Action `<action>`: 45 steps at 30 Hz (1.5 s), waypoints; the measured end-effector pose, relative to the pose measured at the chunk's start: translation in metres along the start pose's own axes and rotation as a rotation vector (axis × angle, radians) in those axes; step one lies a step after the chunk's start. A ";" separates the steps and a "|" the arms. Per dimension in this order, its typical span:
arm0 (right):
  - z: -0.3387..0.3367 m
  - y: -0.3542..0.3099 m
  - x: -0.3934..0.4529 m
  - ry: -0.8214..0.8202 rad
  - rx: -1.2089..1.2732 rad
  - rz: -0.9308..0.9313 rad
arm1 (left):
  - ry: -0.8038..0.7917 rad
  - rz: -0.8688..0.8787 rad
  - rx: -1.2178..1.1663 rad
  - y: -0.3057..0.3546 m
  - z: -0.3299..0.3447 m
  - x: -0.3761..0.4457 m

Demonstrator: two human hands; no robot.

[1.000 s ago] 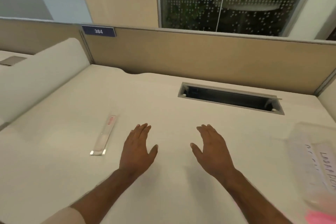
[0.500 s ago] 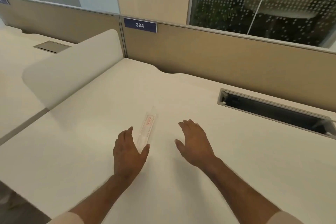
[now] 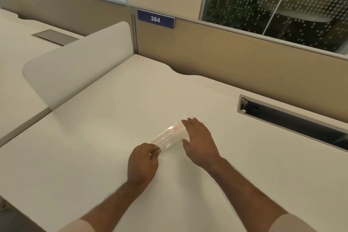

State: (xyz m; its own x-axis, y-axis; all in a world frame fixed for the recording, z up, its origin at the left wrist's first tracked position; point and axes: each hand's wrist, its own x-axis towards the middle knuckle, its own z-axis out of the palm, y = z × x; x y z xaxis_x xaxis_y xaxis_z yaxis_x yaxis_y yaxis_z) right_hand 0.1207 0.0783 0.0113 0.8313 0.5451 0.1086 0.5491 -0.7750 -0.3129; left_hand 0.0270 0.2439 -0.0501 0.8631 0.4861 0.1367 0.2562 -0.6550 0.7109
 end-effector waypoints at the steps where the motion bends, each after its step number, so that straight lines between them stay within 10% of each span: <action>1: -0.001 0.003 0.000 0.009 0.000 0.000 | -0.019 0.035 -0.002 -0.001 -0.001 0.002; 12: -0.024 0.029 -0.009 0.075 -0.090 -0.007 | -0.012 0.353 0.023 0.013 -0.022 0.027; 45: -0.168 0.120 -0.169 0.018 0.444 0.355 | -0.260 0.359 -0.310 0.145 0.014 -0.033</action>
State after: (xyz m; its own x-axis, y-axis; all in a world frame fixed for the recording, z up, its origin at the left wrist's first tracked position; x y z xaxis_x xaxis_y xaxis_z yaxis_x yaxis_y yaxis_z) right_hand 0.0606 -0.1609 0.1140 0.9618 0.2671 -0.0604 0.1501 -0.6985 -0.6997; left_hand 0.0419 0.1246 0.0386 0.9621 0.0780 0.2612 -0.1811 -0.5332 0.8264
